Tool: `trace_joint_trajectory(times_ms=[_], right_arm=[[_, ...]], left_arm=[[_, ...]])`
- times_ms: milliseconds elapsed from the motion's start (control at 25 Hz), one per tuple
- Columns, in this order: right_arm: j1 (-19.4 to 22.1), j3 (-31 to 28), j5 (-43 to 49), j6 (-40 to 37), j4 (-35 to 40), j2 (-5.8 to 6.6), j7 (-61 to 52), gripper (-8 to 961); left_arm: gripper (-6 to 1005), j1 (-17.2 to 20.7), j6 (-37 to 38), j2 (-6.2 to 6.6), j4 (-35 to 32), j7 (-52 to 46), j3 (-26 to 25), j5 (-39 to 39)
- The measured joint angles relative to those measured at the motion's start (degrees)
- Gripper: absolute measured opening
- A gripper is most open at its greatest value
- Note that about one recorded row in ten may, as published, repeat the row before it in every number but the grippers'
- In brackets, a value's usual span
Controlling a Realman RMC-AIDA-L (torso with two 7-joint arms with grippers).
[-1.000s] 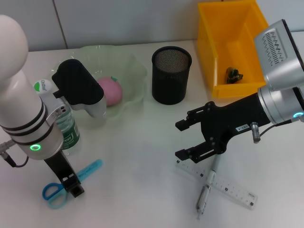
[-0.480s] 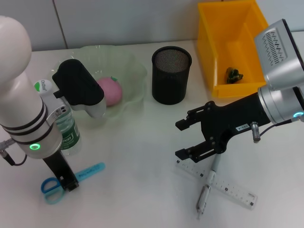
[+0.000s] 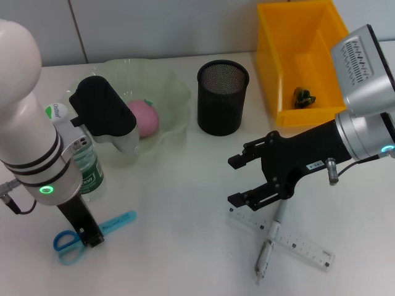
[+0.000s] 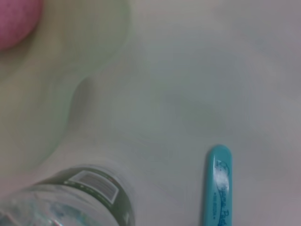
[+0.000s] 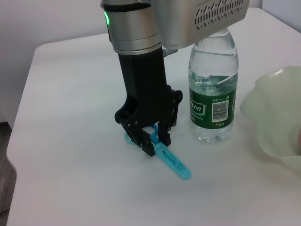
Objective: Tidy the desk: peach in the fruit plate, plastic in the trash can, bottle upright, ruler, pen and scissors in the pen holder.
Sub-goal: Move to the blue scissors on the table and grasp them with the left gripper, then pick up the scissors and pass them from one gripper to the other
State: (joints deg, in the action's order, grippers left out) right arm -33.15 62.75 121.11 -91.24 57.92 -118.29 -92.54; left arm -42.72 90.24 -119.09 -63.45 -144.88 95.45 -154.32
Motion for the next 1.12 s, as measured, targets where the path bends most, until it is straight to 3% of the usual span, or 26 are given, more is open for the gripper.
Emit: trace_joint_trajectory(times_ms=[720,1000,1120], right_arm=[[-0.07,-0.03,0.00,-0.15,0.89,0.05,-0.32,754],[-0.07,-3.51,-0.47,-0.94,1.59,0.44,-1.12,754],[-0.09,-7.71,-0.49,-2.56,1.61,0.53,-1.19,754]], left_arm=[[250,0.23,1.23,0.00,-0.94,0.83,0.04,1.12],[253,1.87,7.68,0.38,-6.94,5.66,-11.61,8.05],[255,2.85,10.03,0.50,-7.75,9.15,-19.91,13.45]])
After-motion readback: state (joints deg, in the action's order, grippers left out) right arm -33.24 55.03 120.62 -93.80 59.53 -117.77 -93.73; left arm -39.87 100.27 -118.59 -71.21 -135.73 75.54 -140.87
